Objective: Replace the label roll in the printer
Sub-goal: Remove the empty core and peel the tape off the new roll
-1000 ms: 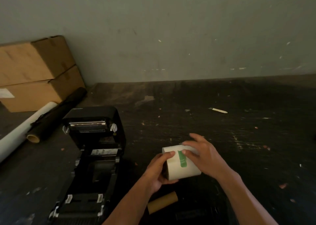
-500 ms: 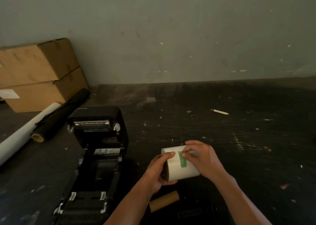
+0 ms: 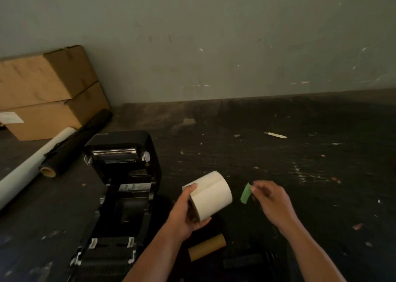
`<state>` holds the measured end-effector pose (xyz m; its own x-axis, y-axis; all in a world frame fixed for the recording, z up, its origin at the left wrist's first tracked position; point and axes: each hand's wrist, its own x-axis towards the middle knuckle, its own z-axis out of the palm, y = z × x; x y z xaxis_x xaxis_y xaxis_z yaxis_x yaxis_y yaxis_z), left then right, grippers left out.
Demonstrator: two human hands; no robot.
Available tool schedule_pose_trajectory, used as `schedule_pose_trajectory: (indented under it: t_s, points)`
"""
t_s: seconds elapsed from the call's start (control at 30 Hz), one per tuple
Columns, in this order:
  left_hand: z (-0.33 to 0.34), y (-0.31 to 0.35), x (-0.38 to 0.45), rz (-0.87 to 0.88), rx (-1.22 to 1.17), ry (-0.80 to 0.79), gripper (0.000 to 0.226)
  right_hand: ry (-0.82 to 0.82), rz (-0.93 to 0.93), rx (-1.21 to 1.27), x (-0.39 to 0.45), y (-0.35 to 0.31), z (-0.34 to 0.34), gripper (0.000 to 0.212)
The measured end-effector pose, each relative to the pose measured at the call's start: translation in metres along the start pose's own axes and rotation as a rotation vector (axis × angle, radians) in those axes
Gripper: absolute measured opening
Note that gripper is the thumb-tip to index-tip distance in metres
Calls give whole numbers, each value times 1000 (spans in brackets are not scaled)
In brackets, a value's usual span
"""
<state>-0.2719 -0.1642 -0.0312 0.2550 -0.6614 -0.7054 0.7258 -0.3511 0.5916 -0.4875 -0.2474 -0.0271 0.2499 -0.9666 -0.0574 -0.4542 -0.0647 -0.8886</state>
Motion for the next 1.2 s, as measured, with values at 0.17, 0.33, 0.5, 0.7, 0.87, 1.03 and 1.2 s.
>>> schedule_pose_trajectory:
  t_s: [0.17,0.33,0.5,0.7,0.87,1.03,1.2]
  points:
    - [-15,-2,1,6,6,12,80,-188,231,-397,14,41,17,8]
    - [-22,-6,-2,3,21,27,77,-169,194,-519,16,57,29,8]
    - [-25,-8,-5,-15,-2,17,78,-170,156,-608,10,68,32,10]
    - [-25,-12,-6,-15,-11,17,73,-197,127,-640,13,64,28,12]
    - [-26,-12,-7,-29,1,22,66,-272,130,-696,14,64,25,18]
    - [-27,-10,-10,-35,43,13,79,-292,196,-624,13,56,26,22]
    - [-29,-10,-18,-37,123,-49,93,-243,277,30,-2,10,20,41]
